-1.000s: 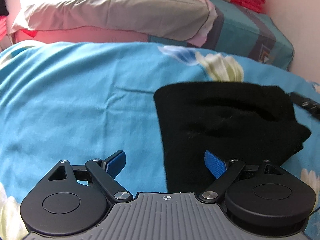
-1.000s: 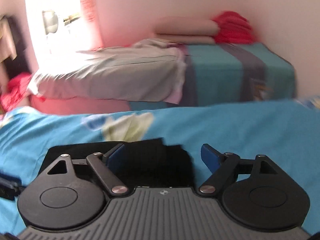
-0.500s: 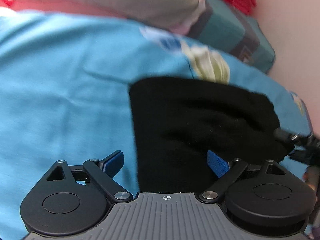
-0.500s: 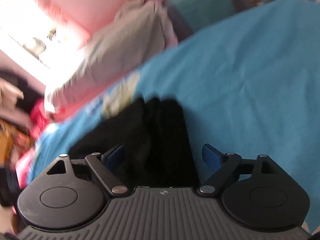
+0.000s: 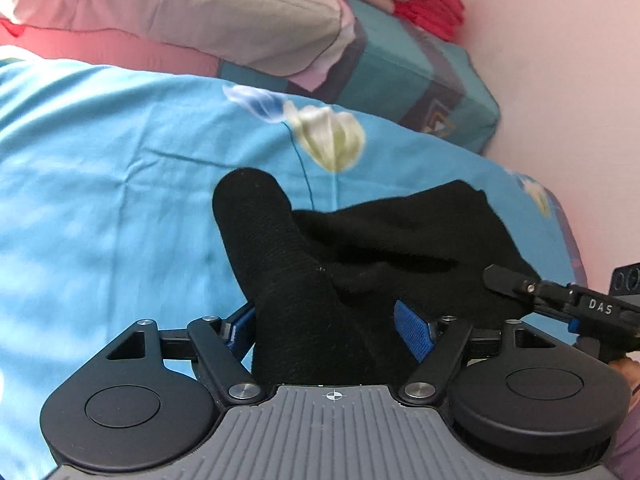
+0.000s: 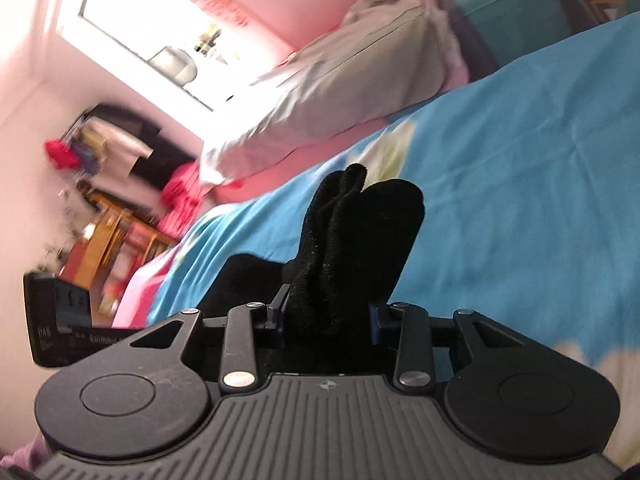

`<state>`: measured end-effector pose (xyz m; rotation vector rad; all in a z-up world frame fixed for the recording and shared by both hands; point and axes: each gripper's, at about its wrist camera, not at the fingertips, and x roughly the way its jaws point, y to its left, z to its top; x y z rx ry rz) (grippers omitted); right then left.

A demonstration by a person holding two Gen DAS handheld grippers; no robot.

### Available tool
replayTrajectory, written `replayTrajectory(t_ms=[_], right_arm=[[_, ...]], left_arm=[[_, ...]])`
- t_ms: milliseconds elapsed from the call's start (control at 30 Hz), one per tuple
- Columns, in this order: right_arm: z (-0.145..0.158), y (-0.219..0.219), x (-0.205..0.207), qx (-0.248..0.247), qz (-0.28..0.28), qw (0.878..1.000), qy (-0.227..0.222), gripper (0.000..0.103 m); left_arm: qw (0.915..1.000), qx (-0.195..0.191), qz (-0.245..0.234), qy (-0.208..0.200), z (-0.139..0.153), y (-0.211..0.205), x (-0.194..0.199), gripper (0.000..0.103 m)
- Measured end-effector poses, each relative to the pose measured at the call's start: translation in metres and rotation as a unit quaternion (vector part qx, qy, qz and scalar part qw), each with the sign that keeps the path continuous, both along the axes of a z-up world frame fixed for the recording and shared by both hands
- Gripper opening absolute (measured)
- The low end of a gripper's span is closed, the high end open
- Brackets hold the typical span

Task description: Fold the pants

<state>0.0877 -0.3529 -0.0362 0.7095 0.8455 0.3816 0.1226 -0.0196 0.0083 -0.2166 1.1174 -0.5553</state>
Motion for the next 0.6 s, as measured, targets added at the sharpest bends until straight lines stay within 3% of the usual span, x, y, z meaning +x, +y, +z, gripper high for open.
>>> replayTrajectory(t_ms=[167,267,300,367,400,433,500,600], right_arm=[[0.007,0.001,-0.070,0.038,0.006,0.999,0.026,0.041],[-0.008,-0.002,-0.115,0.034,-0.014,0.997,0.067,0.043],[-0.015,-0.004,-0.131,0.021,-0.021,0.996,0.086,0.046],[-0.032,0.003,-0.149,-0.082,-0.044,0.986,0.141,0.063],[-0.031,0.006,-0.156,-0.115,-0.058,0.983,0.133,0.068],[-0.022,0.009,-0.159,-0.123,-0.072,0.983,0.113,0.067],[-0.003,0.019,-0.159,-0.149,-0.093,0.982,0.075,0.067],[0.023,0.054,-0.151,-0.244,-0.084,0.966,-0.006,0.068]], left_arm=[[0.9998,-0.003,-0.017,-0.005,0.019,0.019,-0.069,0.103],[0.9992,-0.002,-0.038,0.008,0.001,0.024,-0.105,0.103],[0.9988,0.017,-0.043,0.014,-0.011,0.022,-0.114,0.103],[0.9959,0.073,-0.043,0.030,-0.038,0.018,-0.127,0.103],[0.9922,0.112,-0.044,0.034,-0.051,0.014,-0.131,0.103],[0.9897,0.133,-0.044,0.033,-0.060,0.012,-0.135,0.103],[0.9912,0.126,-0.030,0.025,-0.065,0.016,-0.141,0.103],[0.9914,0.128,-0.020,0.015,-0.060,0.015,-0.143,0.103]])
